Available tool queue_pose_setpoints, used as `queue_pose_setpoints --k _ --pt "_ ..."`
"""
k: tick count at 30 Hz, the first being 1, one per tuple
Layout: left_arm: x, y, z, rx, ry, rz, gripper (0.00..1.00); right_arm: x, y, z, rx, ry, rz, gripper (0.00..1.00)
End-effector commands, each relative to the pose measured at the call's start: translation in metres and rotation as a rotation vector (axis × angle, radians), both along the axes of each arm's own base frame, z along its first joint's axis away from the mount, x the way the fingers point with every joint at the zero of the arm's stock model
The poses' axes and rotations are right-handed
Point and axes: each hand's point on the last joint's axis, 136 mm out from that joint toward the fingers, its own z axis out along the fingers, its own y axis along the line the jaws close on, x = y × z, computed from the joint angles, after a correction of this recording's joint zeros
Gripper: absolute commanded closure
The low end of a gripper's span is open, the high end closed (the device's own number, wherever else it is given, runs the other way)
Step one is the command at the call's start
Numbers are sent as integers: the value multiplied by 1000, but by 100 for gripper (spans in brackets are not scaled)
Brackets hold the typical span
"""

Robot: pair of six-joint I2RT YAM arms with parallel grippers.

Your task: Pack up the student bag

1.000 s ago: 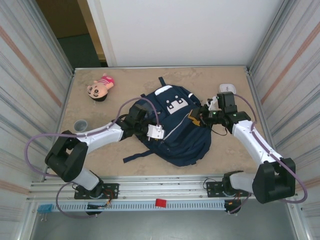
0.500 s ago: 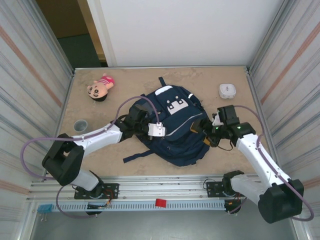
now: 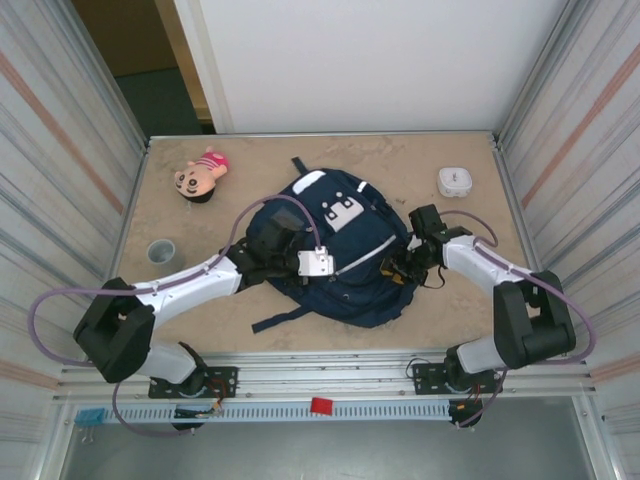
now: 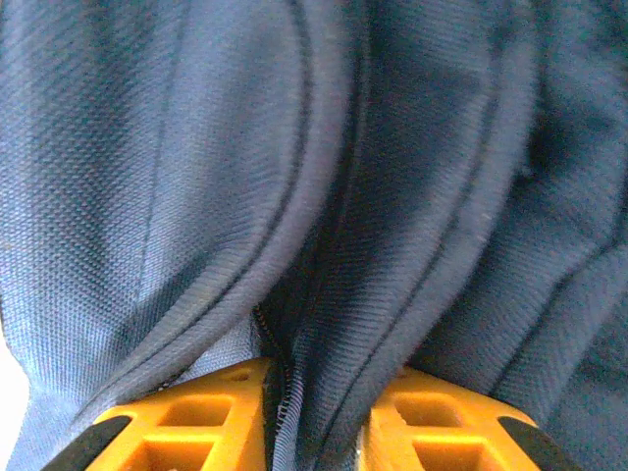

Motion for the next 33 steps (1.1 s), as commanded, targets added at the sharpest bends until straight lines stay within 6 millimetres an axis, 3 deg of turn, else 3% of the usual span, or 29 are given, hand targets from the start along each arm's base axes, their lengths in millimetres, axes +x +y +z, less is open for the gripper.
queue_pose_setpoints --k 1,3,5,8,10,12,15,19,23,26,28,30,33 --pt "-8 -1 24 -91 34 77 100 47 -4 12 -19 -149 18 76" --pt "-6 1 28 -128 55 139 100 61 -4 22 9 -173 26 75" --pt "-3 2 31 -154 72 189 100 72 -7 38 34 -203 35 68" --pt "4 2 32 -178 99 253 100 76 -11 73 25 -259 63 43" --pt "8 0 31 -187 127 288 100 66 -13 95 13 -275 81 33" --pt "11 -2 30 -192 150 316 100 52 -14 112 -7 -293 92 30" --pt "11 -4 28 -198 175 324 100 27 -13 122 -55 -302 107 26" --pt "10 -5 29 -213 178 324 100 11 5 109 -31 -260 141 26" --pt "8 -4 32 -228 175 322 100 17 30 84 17 -209 190 33" --pt "6 -5 33 -239 183 318 100 30 43 66 31 -192 202 47" --pt "6 -5 33 -245 185 321 100 37 35 44 -31 -160 178 65" --pt "7 -5 32 -248 185 329 100 39 26 20 -77 -108 169 77" --pt "13 -4 33 -257 193 371 100 36 25 10 -76 -73 180 80"
